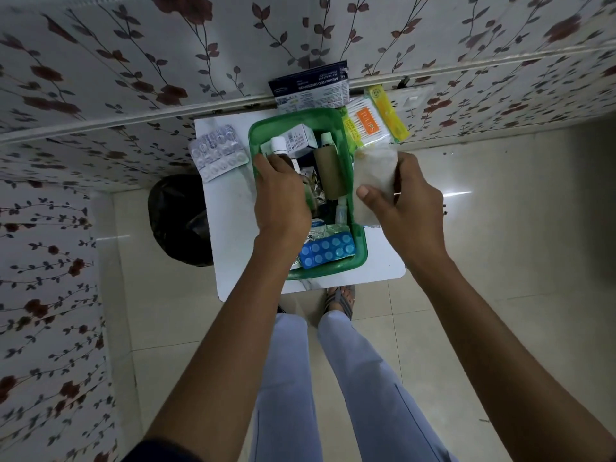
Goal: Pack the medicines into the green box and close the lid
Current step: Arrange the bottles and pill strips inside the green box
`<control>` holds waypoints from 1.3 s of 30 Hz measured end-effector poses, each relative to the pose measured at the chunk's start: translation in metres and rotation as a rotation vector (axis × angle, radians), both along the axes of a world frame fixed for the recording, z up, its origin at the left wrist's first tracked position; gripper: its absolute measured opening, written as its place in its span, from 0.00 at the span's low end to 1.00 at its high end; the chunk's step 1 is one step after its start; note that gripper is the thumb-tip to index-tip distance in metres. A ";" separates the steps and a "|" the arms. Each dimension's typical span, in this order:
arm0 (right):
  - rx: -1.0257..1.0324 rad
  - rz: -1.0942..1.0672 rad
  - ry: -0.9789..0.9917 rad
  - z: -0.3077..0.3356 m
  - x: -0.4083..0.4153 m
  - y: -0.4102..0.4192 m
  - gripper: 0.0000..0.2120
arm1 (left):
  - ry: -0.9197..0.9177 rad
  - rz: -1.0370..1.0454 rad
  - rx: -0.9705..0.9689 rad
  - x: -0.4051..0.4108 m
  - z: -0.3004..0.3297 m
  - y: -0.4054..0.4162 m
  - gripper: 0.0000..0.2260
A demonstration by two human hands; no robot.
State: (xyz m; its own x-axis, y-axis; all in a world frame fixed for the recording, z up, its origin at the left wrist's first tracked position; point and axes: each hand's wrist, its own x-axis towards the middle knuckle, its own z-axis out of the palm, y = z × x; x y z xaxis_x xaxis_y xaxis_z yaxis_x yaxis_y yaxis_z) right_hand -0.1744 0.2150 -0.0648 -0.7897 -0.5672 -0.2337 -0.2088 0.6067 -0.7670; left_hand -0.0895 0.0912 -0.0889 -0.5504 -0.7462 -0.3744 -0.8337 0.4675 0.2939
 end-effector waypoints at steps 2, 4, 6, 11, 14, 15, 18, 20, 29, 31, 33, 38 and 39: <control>0.008 0.061 0.036 0.000 -0.002 0.002 0.19 | 0.031 -0.084 -0.092 0.007 0.004 0.000 0.24; 0.019 0.133 0.074 0.001 -0.004 0.003 0.18 | 0.046 -0.164 -0.214 0.019 0.007 -0.004 0.22; 0.038 0.190 0.107 0.002 -0.006 0.001 0.18 | -0.008 -0.232 -0.240 0.031 0.008 -0.008 0.21; 0.049 0.226 -0.016 0.003 -0.005 -0.014 0.18 | -0.159 -0.477 -0.143 0.044 0.002 -0.012 0.18; 0.155 0.403 -0.033 0.000 -0.003 -0.026 0.17 | 0.113 -0.334 -0.078 0.050 0.000 -0.022 0.19; 0.190 0.507 -0.025 -0.001 -0.001 -0.030 0.16 | 0.254 -0.203 -0.039 0.053 0.001 -0.026 0.19; 0.290 0.803 0.015 -0.007 0.013 -0.040 0.16 | 0.416 0.002 -0.074 0.061 0.003 -0.033 0.18; 0.399 0.908 0.070 -0.016 0.026 -0.044 0.17 | 0.321 -0.108 -0.115 0.063 0.002 -0.034 0.19; 0.069 0.059 0.166 -0.031 -0.008 -0.017 0.13 | -0.047 -0.356 -0.187 0.059 -0.003 -0.017 0.18; 0.255 0.040 0.145 -0.051 -0.032 -0.011 0.17 | -0.095 -0.356 -0.192 0.056 -0.003 -0.016 0.18; 0.461 0.195 0.138 -0.074 -0.045 -0.009 0.22 | -0.142 -0.358 -0.174 0.051 -0.006 -0.013 0.16; 0.608 0.340 0.225 -0.100 -0.048 -0.009 0.30 | -0.070 -0.318 -0.154 0.053 -0.009 -0.012 0.19; 0.613 0.323 0.253 -0.101 -0.048 -0.009 0.30 | -0.007 -0.291 -0.160 0.055 -0.008 -0.013 0.19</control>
